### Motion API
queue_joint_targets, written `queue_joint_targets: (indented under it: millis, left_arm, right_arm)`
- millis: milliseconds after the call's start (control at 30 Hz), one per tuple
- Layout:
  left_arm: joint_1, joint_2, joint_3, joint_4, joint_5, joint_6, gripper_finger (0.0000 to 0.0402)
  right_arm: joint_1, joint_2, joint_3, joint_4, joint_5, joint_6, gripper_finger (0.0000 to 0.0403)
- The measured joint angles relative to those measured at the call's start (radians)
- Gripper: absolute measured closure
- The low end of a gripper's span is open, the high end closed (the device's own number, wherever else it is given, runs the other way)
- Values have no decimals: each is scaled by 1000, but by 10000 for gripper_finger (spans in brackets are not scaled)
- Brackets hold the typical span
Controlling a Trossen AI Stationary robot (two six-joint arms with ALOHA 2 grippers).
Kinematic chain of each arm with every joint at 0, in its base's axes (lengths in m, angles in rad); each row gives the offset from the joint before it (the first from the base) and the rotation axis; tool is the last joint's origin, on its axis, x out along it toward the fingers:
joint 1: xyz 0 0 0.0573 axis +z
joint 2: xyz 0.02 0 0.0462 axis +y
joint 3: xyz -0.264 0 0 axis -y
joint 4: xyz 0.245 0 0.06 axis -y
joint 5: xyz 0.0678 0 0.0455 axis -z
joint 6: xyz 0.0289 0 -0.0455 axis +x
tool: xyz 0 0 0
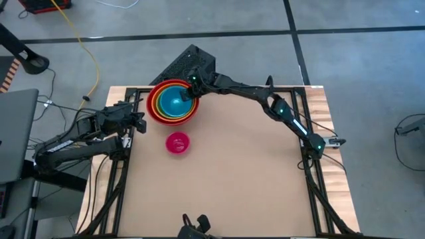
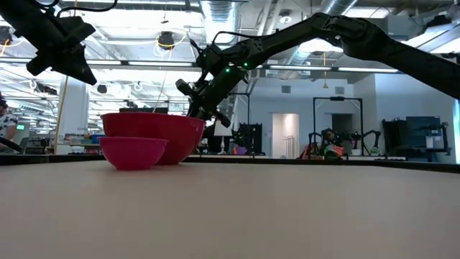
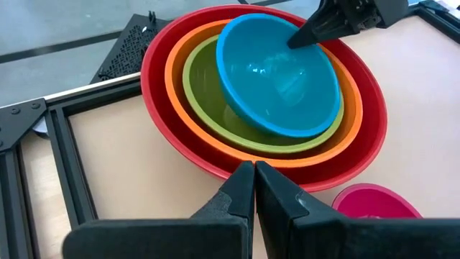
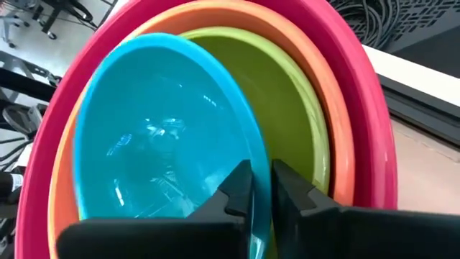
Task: Nest bowls inside each other
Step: Stack the blue bowl on top of the green bowl
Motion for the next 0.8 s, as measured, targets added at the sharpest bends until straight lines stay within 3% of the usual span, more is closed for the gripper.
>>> queue_joint_targets:
  millis: [267,800]
  left_arm:
    - [0,0,0,0,0,0,401]
    - [0,0,0,0,23,0,401]
  right_arm:
    - [2,0,0,0,-2,-1,338]
    - [2,-5,0,-3,-3,-19,335]
